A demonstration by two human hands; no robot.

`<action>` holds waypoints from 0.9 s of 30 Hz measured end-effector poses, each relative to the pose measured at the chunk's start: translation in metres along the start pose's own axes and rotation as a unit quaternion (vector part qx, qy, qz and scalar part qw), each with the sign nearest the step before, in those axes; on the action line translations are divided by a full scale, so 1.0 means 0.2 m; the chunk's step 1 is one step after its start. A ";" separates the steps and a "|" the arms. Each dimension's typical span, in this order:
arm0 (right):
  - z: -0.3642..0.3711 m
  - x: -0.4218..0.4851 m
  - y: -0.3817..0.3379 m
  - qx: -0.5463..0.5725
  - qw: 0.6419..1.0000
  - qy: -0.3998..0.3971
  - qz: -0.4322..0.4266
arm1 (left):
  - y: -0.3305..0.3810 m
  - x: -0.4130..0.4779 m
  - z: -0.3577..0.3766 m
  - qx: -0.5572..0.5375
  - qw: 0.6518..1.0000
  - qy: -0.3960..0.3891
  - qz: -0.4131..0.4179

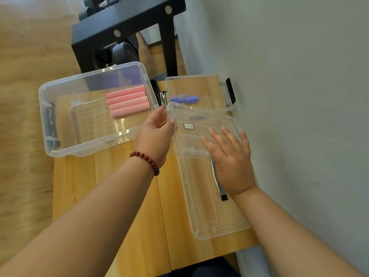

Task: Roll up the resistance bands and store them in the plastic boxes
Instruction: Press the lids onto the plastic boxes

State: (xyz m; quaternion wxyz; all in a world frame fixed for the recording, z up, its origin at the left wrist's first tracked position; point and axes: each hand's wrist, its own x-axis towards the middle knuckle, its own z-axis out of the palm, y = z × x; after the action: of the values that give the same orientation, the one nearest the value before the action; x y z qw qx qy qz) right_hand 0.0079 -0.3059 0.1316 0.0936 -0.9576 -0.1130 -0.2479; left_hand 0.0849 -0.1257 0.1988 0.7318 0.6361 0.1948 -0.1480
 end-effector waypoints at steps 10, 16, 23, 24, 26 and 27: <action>0.05 0.08 0.20 0.039 0.987 -0.137 0.081 | 0.05 0.20 0.06 -0.088 0.996 0.016 -0.002; 0.11 0.25 0.25 0.143 0.937 -0.195 0.252 | 0.05 0.30 0.07 -0.131 0.990 0.045 -0.011; 0.24 0.49 0.29 0.166 0.914 -0.210 0.306 | 0.04 0.48 0.10 -0.091 0.994 0.060 0.019; 0.27 0.52 0.30 0.148 0.919 -0.216 0.297 | 0.04 0.51 0.10 -0.052 0.996 0.062 0.034; 0.33 0.57 0.31 0.117 0.924 -0.228 0.284 | 0.01 0.58 0.12 0.056 0.994 0.063 0.066; 0.35 0.59 0.31 0.104 0.925 -0.235 0.281 | 0.00 0.62 0.12 0.098 0.990 0.060 0.078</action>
State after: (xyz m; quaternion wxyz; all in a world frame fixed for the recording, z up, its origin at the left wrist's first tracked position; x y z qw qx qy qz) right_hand 0.1559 -0.3294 0.1214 0.2294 -0.9657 0.1169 0.0340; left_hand 0.1966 -0.1462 0.1423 0.6622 0.7257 0.1730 -0.0699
